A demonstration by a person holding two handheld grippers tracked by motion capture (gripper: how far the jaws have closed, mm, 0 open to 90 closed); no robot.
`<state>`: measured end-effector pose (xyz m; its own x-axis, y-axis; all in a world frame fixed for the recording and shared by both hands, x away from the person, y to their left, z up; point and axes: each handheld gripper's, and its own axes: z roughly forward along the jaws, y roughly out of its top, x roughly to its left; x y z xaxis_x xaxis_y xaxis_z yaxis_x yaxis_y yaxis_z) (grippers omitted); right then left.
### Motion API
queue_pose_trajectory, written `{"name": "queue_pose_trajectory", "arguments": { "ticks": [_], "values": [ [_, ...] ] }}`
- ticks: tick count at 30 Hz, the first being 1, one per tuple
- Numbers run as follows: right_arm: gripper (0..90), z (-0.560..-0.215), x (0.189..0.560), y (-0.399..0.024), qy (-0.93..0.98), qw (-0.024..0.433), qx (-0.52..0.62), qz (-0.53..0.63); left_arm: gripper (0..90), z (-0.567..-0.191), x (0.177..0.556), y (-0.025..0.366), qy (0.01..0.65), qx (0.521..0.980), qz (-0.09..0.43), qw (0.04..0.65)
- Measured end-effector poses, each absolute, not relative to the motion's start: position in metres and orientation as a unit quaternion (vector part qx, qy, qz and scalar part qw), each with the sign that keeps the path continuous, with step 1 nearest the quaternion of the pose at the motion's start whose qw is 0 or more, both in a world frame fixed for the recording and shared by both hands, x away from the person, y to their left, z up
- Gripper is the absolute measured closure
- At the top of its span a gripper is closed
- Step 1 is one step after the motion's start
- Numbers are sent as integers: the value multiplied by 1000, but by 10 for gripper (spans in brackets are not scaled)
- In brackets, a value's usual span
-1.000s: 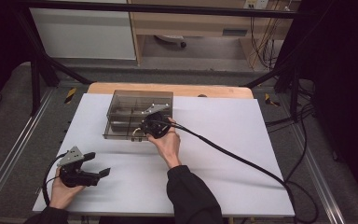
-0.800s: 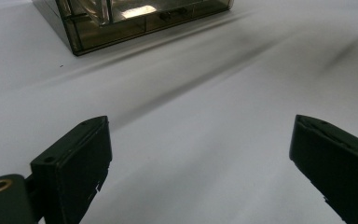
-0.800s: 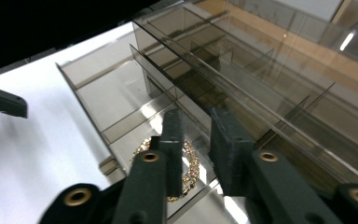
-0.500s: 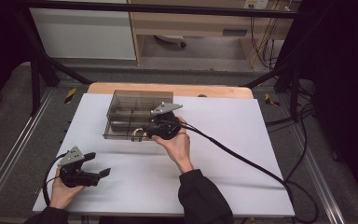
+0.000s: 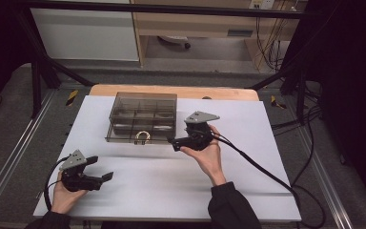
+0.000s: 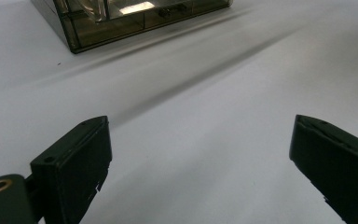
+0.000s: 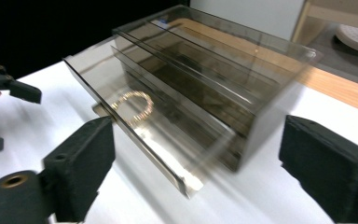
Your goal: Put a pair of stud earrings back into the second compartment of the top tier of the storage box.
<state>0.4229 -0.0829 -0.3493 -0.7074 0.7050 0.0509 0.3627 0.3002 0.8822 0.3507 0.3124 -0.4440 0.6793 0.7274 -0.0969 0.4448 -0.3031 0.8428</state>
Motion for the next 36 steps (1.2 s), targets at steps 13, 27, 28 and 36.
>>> {"name": "queue_pose_trajectory", "arguments": {
  "ticks": [13,27,28,36],
  "values": [
    [34,-382,397,-158,777,167,372,479,56,-445,351,311,371,793,152,459],
    [9,-423,368,-228,777,157,401,460,56,-445,351,310,370,795,151,457],
    [9,-425,366,-232,778,155,401,458,56,-446,351,310,370,795,151,456],
    [9,-437,355,-249,781,147,407,451,56,-445,351,310,370,796,151,455]
  ]
}}
